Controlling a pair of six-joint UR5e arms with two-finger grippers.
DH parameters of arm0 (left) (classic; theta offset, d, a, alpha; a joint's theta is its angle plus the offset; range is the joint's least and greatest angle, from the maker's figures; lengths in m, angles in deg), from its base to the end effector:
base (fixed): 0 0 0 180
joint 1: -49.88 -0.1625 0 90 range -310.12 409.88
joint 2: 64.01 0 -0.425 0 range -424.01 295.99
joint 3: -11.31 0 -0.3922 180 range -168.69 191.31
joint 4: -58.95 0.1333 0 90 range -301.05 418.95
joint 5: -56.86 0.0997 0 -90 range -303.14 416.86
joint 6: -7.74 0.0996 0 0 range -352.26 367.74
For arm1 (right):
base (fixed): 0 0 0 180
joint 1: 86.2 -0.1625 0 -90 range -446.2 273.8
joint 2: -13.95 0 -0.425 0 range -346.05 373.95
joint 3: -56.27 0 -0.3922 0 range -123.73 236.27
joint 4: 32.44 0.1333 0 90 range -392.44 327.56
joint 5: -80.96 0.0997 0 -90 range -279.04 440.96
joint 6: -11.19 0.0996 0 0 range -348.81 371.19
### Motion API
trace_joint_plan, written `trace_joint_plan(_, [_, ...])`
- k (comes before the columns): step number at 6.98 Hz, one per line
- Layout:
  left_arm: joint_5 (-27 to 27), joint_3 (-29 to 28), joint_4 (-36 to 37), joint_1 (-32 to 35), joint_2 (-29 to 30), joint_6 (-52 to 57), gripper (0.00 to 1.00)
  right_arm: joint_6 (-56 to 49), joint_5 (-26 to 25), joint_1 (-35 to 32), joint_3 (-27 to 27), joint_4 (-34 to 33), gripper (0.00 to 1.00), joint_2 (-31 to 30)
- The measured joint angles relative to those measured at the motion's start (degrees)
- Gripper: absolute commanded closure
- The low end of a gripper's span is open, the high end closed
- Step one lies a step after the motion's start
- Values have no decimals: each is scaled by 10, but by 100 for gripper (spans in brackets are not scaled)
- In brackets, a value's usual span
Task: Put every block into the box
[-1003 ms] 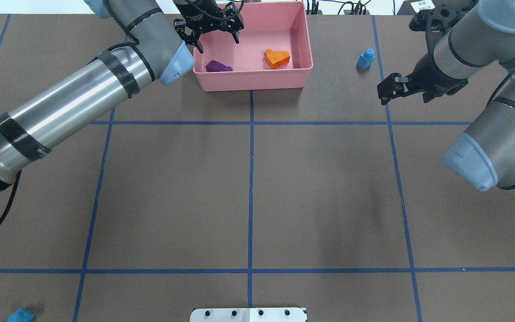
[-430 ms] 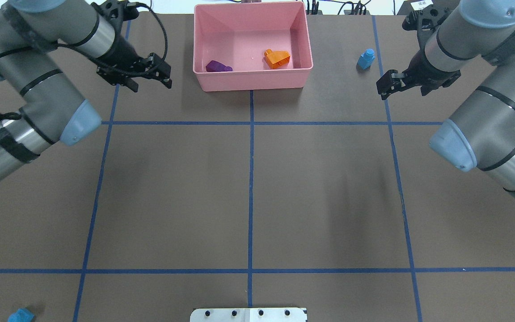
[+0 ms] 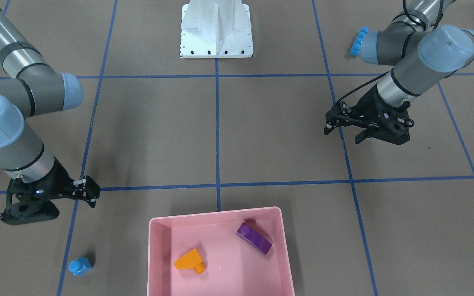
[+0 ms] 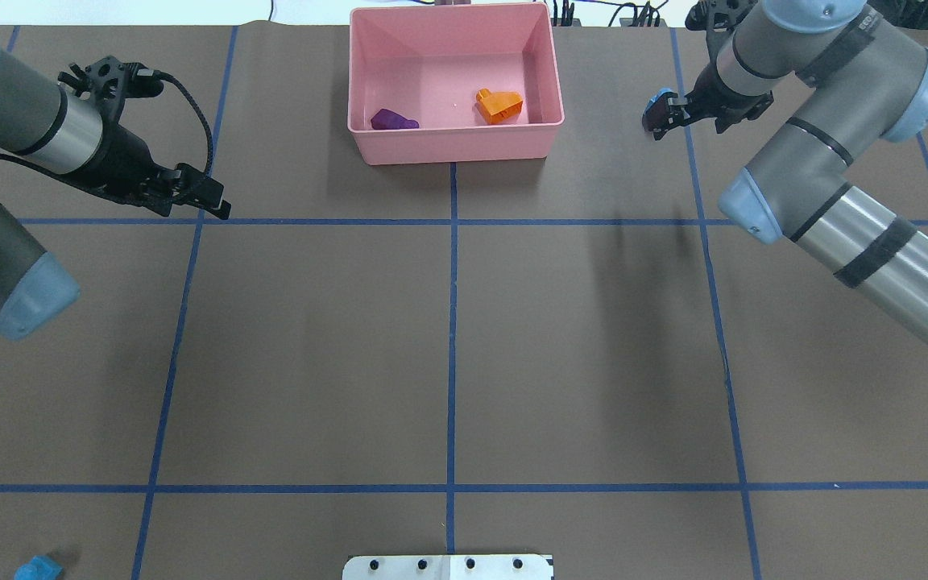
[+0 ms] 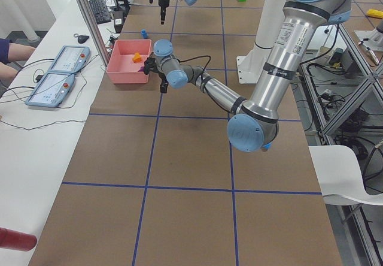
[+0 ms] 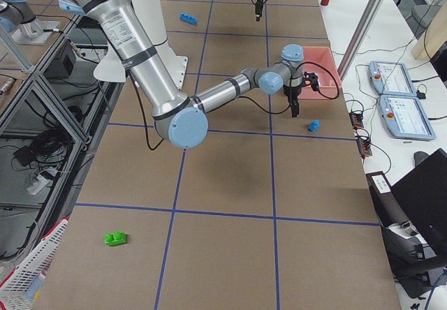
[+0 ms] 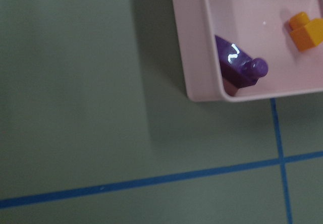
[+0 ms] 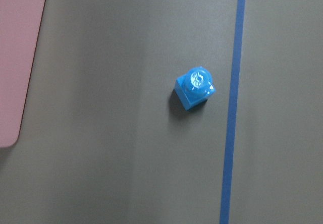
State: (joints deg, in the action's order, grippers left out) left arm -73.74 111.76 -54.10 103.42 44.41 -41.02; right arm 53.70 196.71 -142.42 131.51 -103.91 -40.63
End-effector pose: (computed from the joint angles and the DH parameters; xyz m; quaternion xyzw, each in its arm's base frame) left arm 0.3007 -0.5223 0.3445 0.0910 0.5075 0.0607 0.8547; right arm -0.3406 -0.6712 0.3770 0.1275 -0.3670 -0.0046 0.9214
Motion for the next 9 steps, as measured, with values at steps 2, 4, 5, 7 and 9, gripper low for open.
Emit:
trace_joint_plan(2, [1, 16, 0, -1, -12, 2, 0, 2, -25, -5, -143, 72, 1, 72])
trace_joint_plan(4, [1, 19, -1, -3, -15, 2, 0, 5, -48, -6, -246, 138, 5, 114])
trace_joint_plan(5, [2, 19, -1, -3, -15, 2, 0, 5, -59, -5, -269, 152, 13, 122])
trace_joint_plan(7, [2, 19, -1, -5, -15, 1, 0, 4, -67, -1, -286, 159, 20, 126])
trace_joint_plan(9, [2, 19, -1, -6, -15, 1, 0, 4, -72, 9, -294, 160, 32, 127])
